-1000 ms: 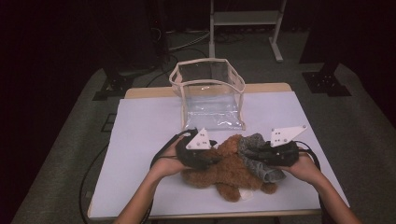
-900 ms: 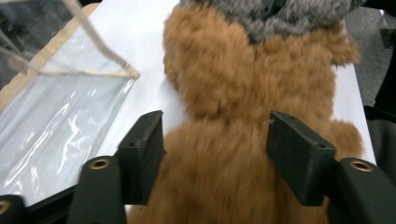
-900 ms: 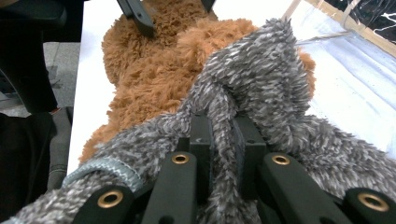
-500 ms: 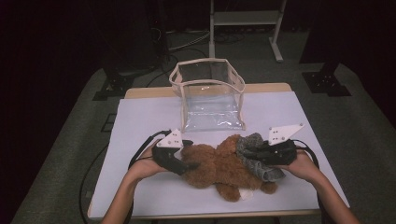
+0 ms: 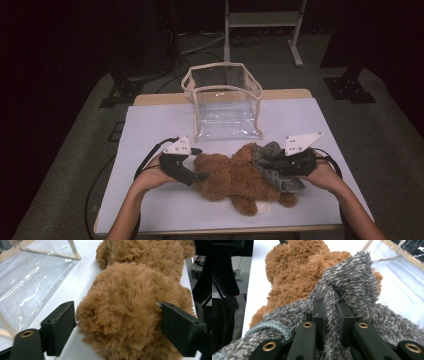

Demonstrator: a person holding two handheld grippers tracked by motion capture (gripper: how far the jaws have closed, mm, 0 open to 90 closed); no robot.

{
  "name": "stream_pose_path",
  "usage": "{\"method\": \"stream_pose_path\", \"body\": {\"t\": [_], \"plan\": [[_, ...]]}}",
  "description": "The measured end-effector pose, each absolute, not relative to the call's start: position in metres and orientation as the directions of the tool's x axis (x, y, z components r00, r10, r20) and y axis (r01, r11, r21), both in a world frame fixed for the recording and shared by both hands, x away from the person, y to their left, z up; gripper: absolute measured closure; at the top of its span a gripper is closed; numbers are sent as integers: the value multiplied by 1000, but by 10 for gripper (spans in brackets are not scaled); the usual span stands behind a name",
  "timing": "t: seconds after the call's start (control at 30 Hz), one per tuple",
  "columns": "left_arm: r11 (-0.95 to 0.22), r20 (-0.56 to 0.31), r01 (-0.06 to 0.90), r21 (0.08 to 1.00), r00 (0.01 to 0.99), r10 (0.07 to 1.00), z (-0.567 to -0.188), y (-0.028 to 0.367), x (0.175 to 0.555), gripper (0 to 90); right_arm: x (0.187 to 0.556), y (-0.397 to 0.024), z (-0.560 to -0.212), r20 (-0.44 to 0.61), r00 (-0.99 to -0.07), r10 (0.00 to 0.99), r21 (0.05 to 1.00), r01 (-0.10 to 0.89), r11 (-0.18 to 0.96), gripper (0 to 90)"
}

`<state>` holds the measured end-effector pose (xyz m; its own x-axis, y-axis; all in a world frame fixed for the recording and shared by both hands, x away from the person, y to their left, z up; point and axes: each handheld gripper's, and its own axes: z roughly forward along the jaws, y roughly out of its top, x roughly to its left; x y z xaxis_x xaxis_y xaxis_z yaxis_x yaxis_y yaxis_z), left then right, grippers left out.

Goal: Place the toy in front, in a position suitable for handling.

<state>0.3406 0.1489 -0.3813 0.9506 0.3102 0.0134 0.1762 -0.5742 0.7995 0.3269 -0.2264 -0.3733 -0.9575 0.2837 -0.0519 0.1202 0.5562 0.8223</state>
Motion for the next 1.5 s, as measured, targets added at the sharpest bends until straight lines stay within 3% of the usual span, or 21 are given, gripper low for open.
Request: {"method": "stream_pose_path", "body": {"t": [0.17,0.27,0.4,0.57,0.77,0.87,1.13,1.33,1.5], "plan": [[-564,-77,234,792,955,287,-393,150,345,123,327,-226,-374,-64,-955,290,829,111,549,785],[-565,-104,212,798,971,217,-396,145,342,261,328,-226,-372,-51,-954,295,831,123,542,792],[-577,-69,171,799,979,194,-394,139,336,303,331,-228,-368,37,-949,312,834,202,513,795],[-581,-35,133,803,984,177,-394,129,331,305,325,-222,-356,-2,-951,309,851,161,500,807],[-609,35,72,790,986,162,-390,116,326,319,317,-188,-344,-65,-972,224,851,63,522,806],[-604,41,69,794,985,167,-390,119,325,337,318,-177,-350,-116,-972,204,806,28,592,806],[-606,68,47,794,984,165,-390,117,324,343,325,-198,-356,-49,-963,266,808,119,577,803],[-622,119,1,783,981,151,-388,114,320,361,332,-161,-347,-91,-975,202,783,55,620,803],[-621,140,-19,784,979,147,-389,116,318,380,342,-136,-349,-63,-985,159,770,53,636,802]]}}
